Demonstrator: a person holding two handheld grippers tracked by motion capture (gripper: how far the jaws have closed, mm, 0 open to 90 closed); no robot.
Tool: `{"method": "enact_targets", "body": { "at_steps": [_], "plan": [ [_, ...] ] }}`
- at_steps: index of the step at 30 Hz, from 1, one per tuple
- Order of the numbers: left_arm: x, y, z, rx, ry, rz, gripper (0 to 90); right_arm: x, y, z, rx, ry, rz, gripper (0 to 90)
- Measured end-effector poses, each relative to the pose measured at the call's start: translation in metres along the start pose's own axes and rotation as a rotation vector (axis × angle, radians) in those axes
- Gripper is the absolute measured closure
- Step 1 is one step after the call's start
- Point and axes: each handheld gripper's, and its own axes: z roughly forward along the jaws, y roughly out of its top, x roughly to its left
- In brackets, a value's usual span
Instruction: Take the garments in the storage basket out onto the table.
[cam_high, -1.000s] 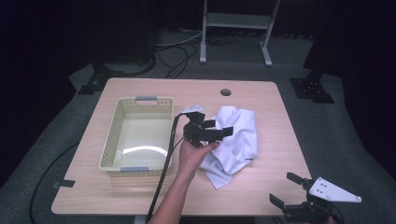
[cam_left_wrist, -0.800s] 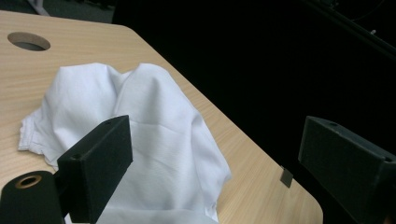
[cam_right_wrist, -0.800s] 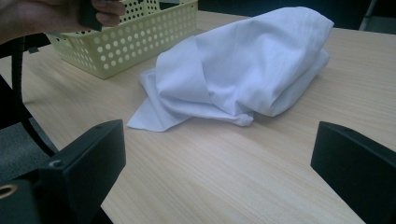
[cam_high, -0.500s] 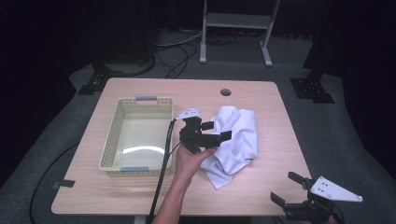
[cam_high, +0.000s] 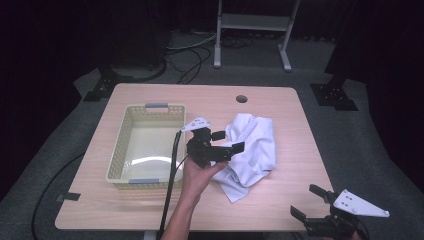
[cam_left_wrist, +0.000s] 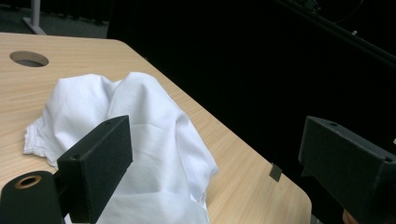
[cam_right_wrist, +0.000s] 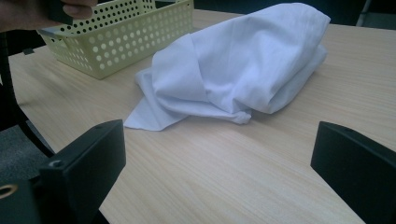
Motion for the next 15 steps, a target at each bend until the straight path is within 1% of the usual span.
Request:
{"method": "enact_targets", "body": {
  "at_steps": [4, 8, 15],
  "plan": [
    [-0.001, -0.002, -0.006, -0.006, -0.007, -0.003, 9.7, 0.000, 0.000, -0.001, -0.001, 0.000, 0.001, 3.0],
    [-0.002, -0.002, -0.010, -0.005, -0.005, 0.006, 9.7, 0.001, -0.001, -0.001, -0.002, -0.003, 0.000, 3.0],
    [-0.003, -0.005, -0.017, -0.011, -0.008, -0.003, 9.7, 0.002, 0.000, -0.001, 0.002, -0.004, -0.003, 3.0]
  ]
}}
